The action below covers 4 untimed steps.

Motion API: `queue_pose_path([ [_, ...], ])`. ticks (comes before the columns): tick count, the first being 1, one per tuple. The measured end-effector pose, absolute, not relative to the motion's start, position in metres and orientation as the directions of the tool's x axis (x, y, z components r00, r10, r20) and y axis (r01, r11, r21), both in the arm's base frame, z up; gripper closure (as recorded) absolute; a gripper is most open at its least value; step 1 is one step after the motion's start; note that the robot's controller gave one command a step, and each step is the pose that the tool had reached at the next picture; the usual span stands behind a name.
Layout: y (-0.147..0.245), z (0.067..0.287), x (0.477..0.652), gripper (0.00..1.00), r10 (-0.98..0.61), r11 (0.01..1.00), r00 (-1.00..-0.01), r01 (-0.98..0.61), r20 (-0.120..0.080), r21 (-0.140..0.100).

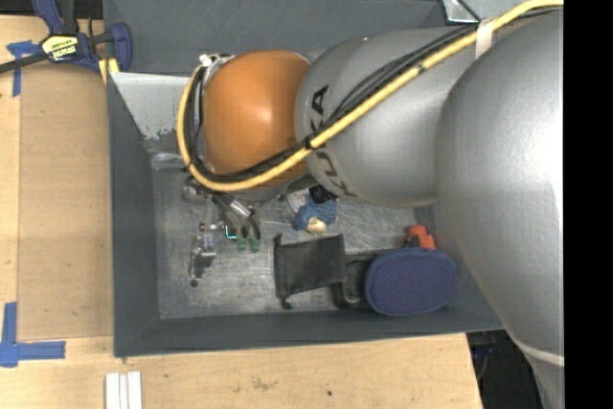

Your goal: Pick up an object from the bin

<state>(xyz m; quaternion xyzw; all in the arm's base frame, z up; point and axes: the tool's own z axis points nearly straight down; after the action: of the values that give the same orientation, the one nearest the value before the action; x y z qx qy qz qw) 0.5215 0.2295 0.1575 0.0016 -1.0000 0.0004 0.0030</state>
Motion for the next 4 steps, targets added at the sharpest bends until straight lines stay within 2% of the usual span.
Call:
queue_pose_path([
  [1,0.145,0.071,0.565,0.0,-0.026,1.0,-1.0,-0.026,-0.006,0.005],
  [2,0.064,0.102,0.537,0.0,-0.088,0.996,-0.996,-0.088,-0.001,-0.004],
  [3,-0.026,0.101,0.573,0.0,-0.151,0.988,-0.988,-0.151,-0.006,-0.005],
  [4,0.016,0.073,0.615,0.0,0.094,0.996,-0.996,0.094,0.0,-0.002],
])
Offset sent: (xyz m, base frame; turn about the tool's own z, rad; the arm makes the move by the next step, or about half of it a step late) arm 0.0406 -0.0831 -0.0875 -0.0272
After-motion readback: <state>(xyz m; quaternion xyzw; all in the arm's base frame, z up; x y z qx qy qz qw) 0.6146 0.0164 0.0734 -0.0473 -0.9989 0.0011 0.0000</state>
